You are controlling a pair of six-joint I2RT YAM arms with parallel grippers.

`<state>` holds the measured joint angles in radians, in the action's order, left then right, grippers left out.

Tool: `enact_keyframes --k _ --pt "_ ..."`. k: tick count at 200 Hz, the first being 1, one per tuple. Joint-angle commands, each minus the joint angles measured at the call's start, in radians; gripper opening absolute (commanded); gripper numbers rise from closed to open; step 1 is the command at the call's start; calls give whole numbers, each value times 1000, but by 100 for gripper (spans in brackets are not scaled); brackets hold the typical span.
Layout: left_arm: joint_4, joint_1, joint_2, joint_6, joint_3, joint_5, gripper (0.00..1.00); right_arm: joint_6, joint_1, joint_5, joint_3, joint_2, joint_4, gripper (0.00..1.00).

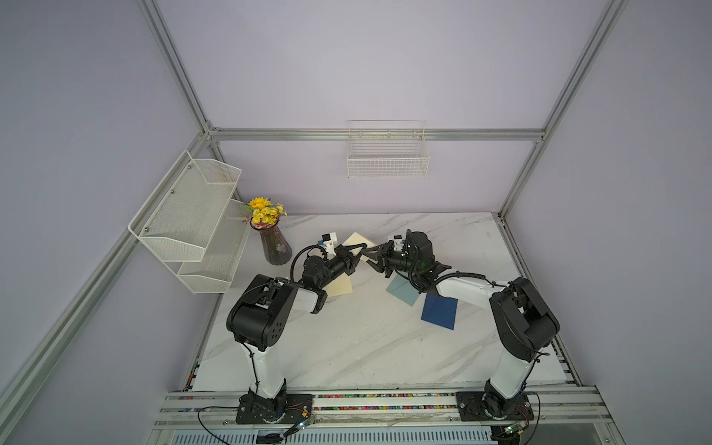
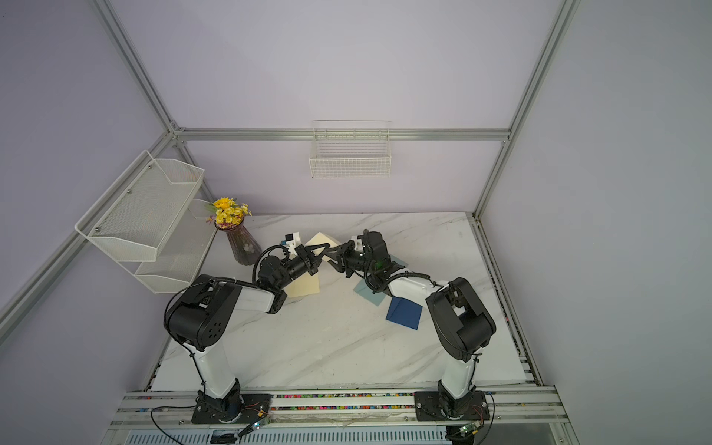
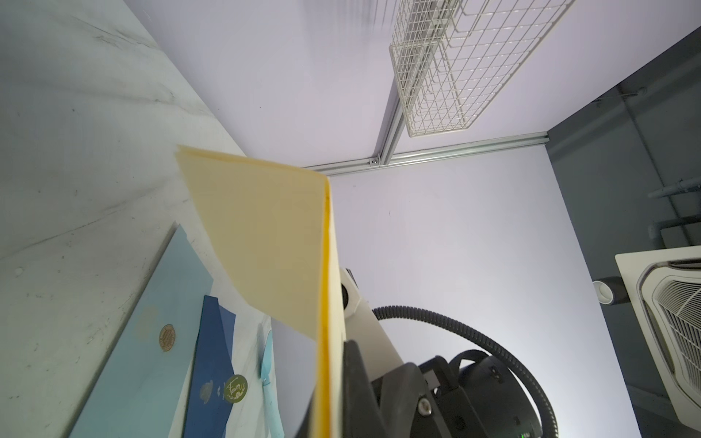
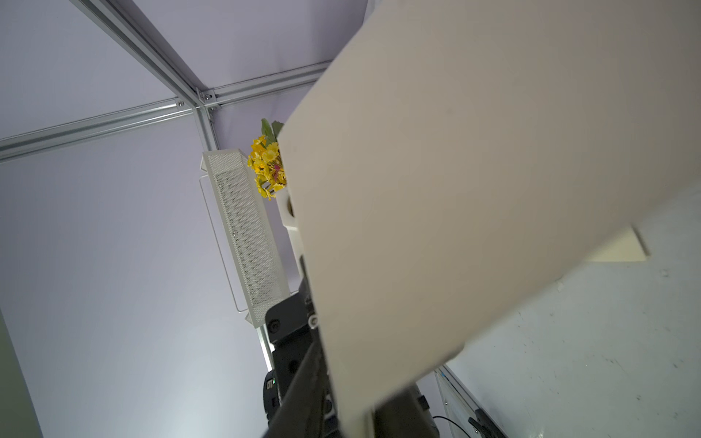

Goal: Fold the letter paper in half and place it into the envelope
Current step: Fold the letter paper.

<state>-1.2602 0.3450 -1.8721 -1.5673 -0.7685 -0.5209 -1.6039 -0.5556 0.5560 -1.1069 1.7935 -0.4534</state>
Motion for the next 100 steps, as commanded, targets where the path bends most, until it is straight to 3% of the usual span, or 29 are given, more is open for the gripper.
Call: enact_keyframes --k 1,20,74,100 --pt "-44 -4 2 23 -20 -19 0 -6 -5 -38 13 1 -9 13" --pt "-45 -7 6 23 -15 -20 0 3 -4 -38 13 3 0 0" --pt "-48 -8 21 18 1 -31 0 8 1 -31 15 9 3 0" --pt "-48 -8 35 17 19 -33 0 10 17 -22 13 13 2 12"
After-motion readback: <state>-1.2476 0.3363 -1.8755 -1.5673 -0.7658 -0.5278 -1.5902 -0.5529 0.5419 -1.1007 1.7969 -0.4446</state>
